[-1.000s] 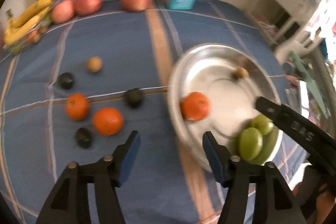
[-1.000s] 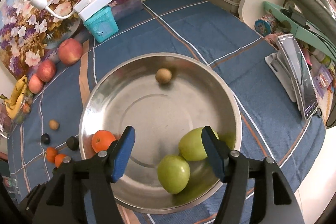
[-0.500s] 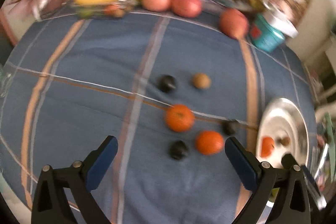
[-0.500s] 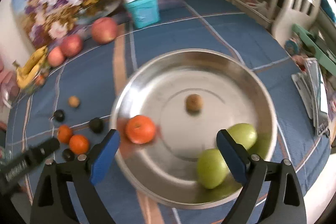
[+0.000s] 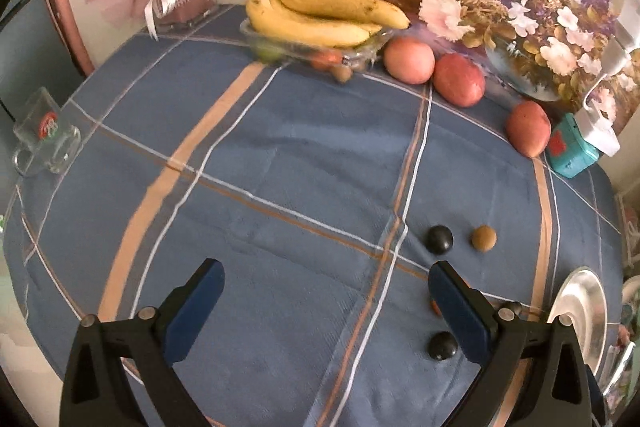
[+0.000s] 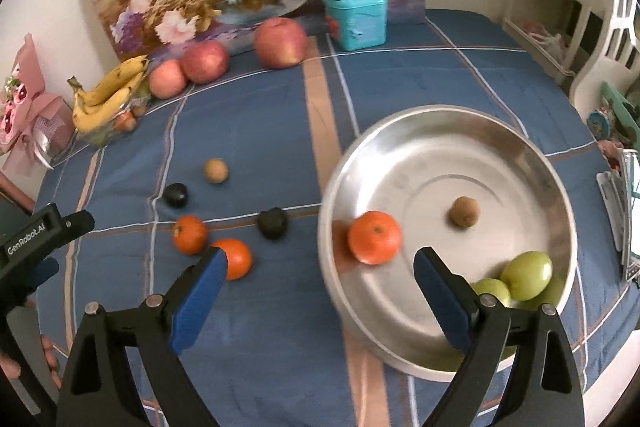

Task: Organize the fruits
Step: 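Grasp a black round fruit with the left tool while the right tool grasps another black fruit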

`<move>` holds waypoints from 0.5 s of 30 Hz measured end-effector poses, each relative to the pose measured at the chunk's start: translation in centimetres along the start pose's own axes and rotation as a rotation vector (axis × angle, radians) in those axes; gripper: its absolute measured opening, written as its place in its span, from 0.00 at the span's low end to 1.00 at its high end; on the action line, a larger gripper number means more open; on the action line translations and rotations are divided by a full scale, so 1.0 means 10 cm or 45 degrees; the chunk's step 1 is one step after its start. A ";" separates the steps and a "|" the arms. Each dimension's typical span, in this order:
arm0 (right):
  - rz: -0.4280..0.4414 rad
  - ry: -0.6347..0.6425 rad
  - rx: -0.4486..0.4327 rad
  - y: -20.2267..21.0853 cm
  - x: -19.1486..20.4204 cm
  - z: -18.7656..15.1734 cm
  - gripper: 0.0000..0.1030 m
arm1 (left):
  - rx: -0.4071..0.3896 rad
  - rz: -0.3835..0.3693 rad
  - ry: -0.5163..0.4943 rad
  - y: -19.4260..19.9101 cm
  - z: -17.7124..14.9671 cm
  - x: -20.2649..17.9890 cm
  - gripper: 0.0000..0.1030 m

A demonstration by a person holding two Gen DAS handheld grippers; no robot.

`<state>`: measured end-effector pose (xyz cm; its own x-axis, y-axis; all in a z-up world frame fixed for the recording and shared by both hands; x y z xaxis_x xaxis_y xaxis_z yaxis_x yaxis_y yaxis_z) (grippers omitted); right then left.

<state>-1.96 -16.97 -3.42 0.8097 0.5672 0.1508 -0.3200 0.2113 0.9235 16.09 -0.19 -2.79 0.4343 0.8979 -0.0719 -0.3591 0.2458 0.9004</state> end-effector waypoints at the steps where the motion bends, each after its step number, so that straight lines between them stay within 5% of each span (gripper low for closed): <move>1: 0.005 0.000 0.007 -0.01 0.03 0.00 0.92 | -0.001 -0.008 -0.004 -0.02 0.02 0.00 1.00; 15: -0.002 0.063 0.026 -0.35 0.47 0.27 0.92 | 0.003 -0.129 -0.074 -0.34 0.31 -0.17 1.00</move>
<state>4.29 -17.19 -4.99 0.7847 0.6056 0.1318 -0.3078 0.1962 0.9310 19.13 -3.72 -4.40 0.5153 0.8458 -0.1380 -0.3087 0.3334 0.8908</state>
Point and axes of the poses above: each gripper's, at about its wrist camera, not at the fingertips, and y roughly against the way its jaws point, x to its left, z to its top, the point moved 5 cm from there along -y, roughly the way its jaws point, and after that the axes turned 10 degrees about -y, right-handed, at the moved point
